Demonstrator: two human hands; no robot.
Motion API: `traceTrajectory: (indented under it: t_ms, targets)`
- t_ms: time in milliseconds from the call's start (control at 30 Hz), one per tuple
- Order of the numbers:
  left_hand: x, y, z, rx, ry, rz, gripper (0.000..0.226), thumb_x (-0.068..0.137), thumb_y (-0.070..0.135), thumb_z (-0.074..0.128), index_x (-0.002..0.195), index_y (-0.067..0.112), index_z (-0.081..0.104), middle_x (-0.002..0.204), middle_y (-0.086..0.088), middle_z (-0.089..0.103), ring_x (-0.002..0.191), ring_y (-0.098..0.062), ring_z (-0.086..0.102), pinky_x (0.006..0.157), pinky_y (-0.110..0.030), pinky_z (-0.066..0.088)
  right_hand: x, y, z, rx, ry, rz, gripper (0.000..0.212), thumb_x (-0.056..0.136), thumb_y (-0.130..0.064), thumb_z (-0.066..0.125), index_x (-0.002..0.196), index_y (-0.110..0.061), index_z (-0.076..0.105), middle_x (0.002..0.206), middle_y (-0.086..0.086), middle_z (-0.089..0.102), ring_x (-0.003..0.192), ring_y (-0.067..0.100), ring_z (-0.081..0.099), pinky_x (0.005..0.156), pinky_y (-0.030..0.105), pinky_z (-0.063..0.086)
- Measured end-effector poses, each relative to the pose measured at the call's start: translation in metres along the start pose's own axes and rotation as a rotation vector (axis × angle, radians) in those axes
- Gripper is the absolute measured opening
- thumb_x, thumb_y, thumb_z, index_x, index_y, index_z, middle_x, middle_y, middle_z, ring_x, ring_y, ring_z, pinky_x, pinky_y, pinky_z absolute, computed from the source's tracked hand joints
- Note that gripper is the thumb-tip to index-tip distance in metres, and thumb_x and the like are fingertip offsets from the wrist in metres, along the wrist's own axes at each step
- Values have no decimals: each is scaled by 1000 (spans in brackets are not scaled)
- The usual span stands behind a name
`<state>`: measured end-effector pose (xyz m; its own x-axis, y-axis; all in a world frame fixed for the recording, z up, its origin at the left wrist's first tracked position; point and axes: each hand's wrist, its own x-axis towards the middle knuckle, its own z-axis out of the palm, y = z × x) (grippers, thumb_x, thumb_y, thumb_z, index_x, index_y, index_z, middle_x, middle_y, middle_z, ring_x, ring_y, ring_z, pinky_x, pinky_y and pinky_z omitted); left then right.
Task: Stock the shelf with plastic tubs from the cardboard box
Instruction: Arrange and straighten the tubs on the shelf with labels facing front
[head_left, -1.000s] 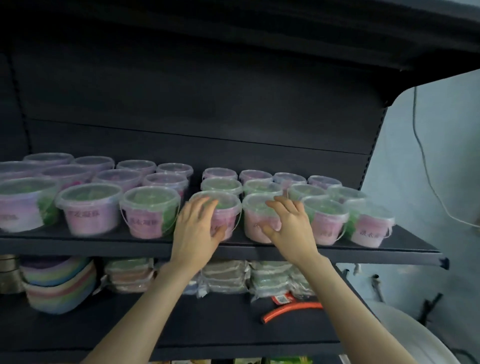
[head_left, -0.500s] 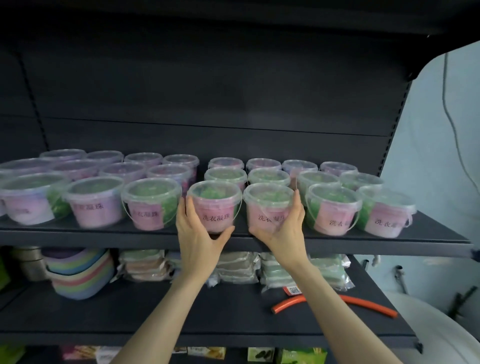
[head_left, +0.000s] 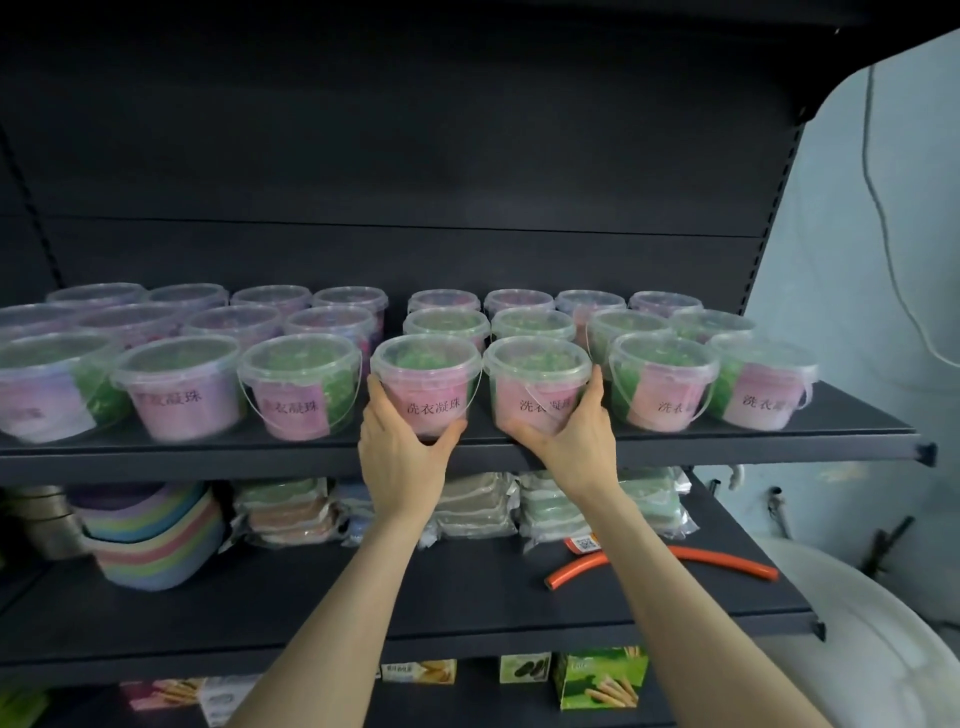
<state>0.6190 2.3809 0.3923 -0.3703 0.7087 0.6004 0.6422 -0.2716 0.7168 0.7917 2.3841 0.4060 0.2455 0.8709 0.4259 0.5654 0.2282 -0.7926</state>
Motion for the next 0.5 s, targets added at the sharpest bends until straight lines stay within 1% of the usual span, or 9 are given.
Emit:
traceTrajectory:
  t_ms: [67, 133, 367, 500]
  targets:
    - [0, -2, -1, 13, -21, 19, 104, 67, 42, 80, 144, 5, 20, 132, -18, 46, 121, -33, 45, 98, -48, 42, 0, -1, 0, -18, -8, -20, 117, 58, -47, 83, 146, -19, 12, 142, 3, 41, 125, 28, 40, 103, 46, 39]
    - [-1, -3, -3, 20, -40, 25, 101, 68, 41, 80, 143, 5, 22, 131, -18, 47, 119, -33, 46, 95, -49, 44, 0, -2, 0, -56, -17, -29, 111, 57, -44, 82, 143, -17, 18, 137, 3, 44, 120, 29, 44, 100, 46, 40]
    - [0, 1, -9, 14, -62, -8, 101, 68, 41, 80, 144, 7, 21, 128, -17, 47, 119, -32, 46, 93, -48, 45, -1, -5, 1, -133, -10, -30, 108, 59, -46, 82, 141, -11, 21, 139, 6, 44, 120, 32, 43, 101, 47, 38]
    - [0, 1, -12, 14, -85, -16, 102, 69, 40, 79, 144, 8, 19, 131, -16, 46, 122, -31, 45, 93, -48, 45, 0, -3, 1, -157, -16, -16, 107, 61, -48, 82, 141, -10, 22, 136, 7, 47, 119, 32, 44, 98, 45, 40]
